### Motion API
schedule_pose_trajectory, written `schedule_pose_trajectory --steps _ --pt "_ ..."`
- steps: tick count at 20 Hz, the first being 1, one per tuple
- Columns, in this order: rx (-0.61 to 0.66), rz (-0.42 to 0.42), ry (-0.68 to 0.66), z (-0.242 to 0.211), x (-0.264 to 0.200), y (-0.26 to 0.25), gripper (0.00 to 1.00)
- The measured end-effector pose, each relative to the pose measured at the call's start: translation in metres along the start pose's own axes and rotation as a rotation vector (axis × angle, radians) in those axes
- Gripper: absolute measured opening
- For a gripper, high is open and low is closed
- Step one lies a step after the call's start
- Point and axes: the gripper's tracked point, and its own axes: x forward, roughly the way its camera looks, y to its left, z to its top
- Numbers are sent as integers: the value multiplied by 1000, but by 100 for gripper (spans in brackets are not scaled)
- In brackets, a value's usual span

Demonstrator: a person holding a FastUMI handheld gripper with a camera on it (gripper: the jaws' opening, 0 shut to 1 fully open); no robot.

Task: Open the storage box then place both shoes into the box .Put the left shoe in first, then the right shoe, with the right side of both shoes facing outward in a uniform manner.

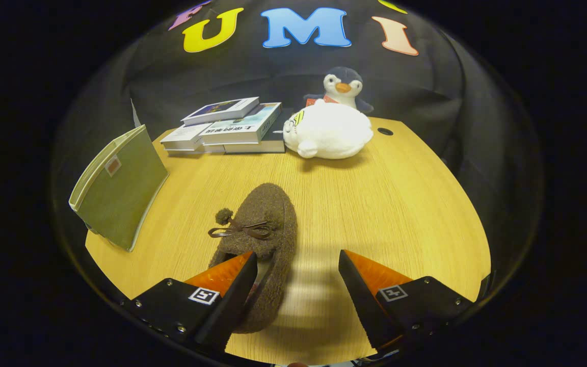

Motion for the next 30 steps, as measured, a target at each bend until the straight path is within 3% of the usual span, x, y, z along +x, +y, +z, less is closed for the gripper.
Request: schedule_pose_trajectory --steps 6,8,9,10,13,14,15,16,21,30 --pt "31 13 80 -15 20 3 98" --pt "59 40 98 -16 21 10 90" --pt "59 48 105 -16 20 10 79" --pt "81 72 107 -16 20 18 78" --pt "108 46 118 -16 20 26 28" --pt "91 27 120 -15 19 25 28" --pt "98 -19 104 -12 16 18 15" --pt "122 -12 123 -11 12 20 2" --pt "234 29 139 -2 11 38 2" --pt "346 107 71 60 -21 83 2"
